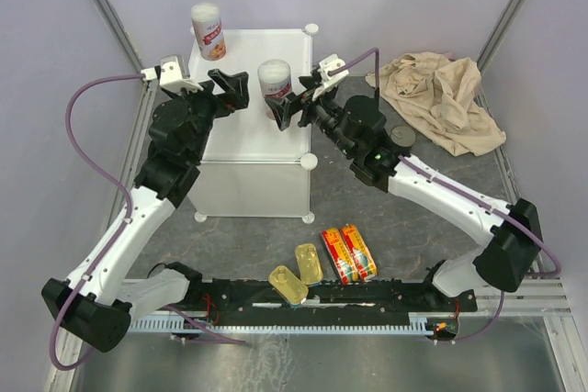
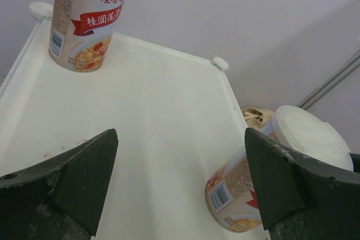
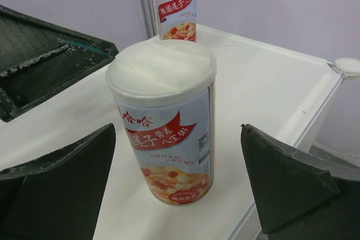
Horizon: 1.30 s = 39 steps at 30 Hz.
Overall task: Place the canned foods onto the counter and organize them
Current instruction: Place the canned food on the counter, then adjust the canned food at the counter.
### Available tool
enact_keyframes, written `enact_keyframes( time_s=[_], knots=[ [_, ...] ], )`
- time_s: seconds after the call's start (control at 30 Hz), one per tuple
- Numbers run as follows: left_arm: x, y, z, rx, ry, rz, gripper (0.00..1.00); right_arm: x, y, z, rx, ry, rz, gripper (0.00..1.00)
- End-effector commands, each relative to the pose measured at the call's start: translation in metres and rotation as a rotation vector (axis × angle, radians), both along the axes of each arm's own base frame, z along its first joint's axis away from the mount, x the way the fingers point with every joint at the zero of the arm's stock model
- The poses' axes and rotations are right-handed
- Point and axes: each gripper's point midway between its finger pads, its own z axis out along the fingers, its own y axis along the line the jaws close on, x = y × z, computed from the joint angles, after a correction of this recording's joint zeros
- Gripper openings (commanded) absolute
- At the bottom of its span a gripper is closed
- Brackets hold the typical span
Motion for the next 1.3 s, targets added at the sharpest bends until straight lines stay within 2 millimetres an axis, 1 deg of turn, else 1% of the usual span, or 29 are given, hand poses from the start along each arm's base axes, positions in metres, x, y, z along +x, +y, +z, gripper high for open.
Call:
enact_keyframes(
  time_s=[0.0, 0.1, 0.23, 0.43, 0.63, 0.8, 1.03, 1.17, 1.27],
  knots=[
    [-0.022, 0.001, 0.035, 0.018, -0.093, -0.046, 0.99, -0.014, -0.017, 0.022, 0.042, -0.029, -0.011, 0.99],
    [-0.031, 0.0, 0.034, 0.031, -0.103, -0.074, 0.99, -0.019, -0.022, 0.02, 0.042, -0.022, -0.01, 0.99],
    [-0.044, -0.007, 0.033, 0.07, -0.115, -0.139, 0.99, -0.028, -0.033, 0.018, 0.047, -0.014, -0.017, 0.99],
    [-0.057, -0.024, 0.026, 0.107, -0.107, -0.251, 0.99, -0.042, -0.062, 0.02, 0.081, -0.001, -0.064, 0.99],
    [-0.057, -0.04, 0.012, 0.129, -0.086, -0.273, 0.99, -0.047, -0.099, 0.008, 0.097, 0.079, -0.193, 0.99],
    [-0.054, -0.054, 0.001, 0.157, -0.064, -0.267, 0.99, -0.051, -0.121, 0.0, 0.101, 0.12, -0.27, 0.99],
    [-0.053, -0.067, -0.006, 0.179, -0.059, -0.215, 0.99, -0.06, -0.133, -0.005, 0.12, 0.143, -0.278, 0.99],
    [-0.05, -0.072, -0.009, 0.202, -0.053, -0.164, 0.99, -0.065, -0.136, -0.006, 0.134, 0.151, -0.271, 0.99],
    [-0.044, -0.073, -0.011, 0.202, -0.044, -0.12, 0.99, -0.068, -0.138, -0.007, 0.137, 0.154, -0.268, 0.99]
  ],
)
